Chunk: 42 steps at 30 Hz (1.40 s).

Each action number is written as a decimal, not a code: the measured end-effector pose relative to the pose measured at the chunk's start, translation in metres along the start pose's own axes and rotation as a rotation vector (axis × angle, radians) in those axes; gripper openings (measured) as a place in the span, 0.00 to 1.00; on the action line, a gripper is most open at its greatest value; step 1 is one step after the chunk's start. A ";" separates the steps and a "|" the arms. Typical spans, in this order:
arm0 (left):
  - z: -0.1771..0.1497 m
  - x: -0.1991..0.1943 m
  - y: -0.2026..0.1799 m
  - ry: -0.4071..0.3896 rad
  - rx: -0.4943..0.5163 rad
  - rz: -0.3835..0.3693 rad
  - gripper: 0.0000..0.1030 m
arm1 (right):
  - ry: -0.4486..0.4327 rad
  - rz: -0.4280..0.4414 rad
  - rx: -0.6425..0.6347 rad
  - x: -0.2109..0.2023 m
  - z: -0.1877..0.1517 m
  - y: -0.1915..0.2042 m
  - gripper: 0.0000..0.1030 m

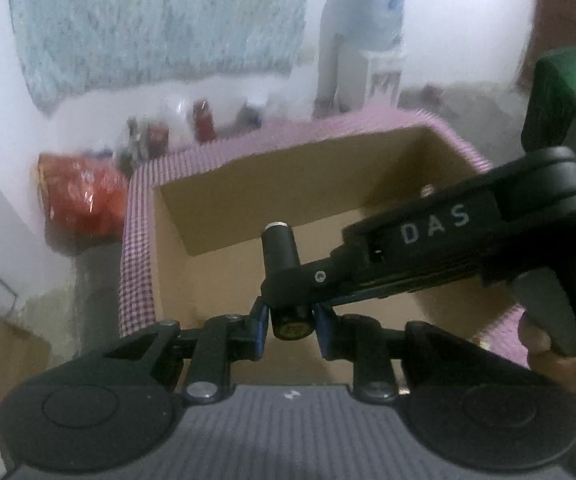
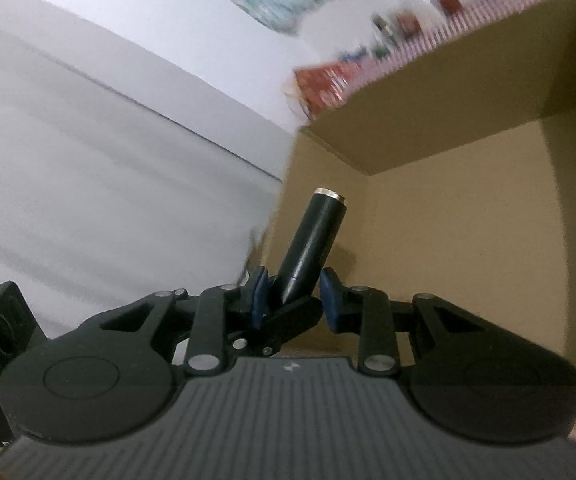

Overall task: Organize rigid objects
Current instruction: 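Lower the black cylinder into the box and open the right gripper, then grasp the black oval case with the right gripper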

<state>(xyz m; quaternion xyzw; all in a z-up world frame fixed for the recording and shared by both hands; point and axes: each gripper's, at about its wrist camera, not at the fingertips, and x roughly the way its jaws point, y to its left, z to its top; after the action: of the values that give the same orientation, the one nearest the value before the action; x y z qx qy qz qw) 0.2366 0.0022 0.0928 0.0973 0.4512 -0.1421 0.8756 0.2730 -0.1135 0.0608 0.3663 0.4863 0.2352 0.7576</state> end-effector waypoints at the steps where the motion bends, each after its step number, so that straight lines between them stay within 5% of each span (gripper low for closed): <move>1: 0.006 0.011 0.003 0.021 0.006 0.020 0.24 | 0.018 -0.016 0.013 0.011 0.011 -0.003 0.27; 6: 0.012 0.045 0.010 0.083 0.053 0.132 0.24 | 0.069 -0.067 0.063 0.057 0.045 -0.015 0.27; 11: 0.004 0.041 0.006 0.074 0.053 0.149 0.29 | 0.099 -0.066 0.128 0.079 0.051 -0.025 0.29; 20: 0.000 -0.028 0.005 -0.074 0.041 0.096 0.41 | 0.025 0.024 0.112 0.015 0.029 -0.022 0.31; 31: -0.066 -0.127 -0.032 -0.230 0.046 -0.067 0.74 | -0.173 0.144 -0.043 -0.151 -0.065 -0.014 0.40; 37: -0.124 -0.104 -0.081 -0.181 0.060 -0.181 0.81 | -0.232 0.036 -0.010 -0.190 -0.141 -0.067 0.43; 42: -0.155 -0.054 -0.126 -0.067 0.070 -0.245 0.80 | -0.258 -0.093 0.038 -0.159 -0.166 -0.114 0.43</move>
<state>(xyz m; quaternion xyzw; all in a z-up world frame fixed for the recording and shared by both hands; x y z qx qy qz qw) 0.0459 -0.0611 0.0425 0.0671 0.4249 -0.2665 0.8625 0.0562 -0.2432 0.0184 0.3849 0.4059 0.1416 0.8167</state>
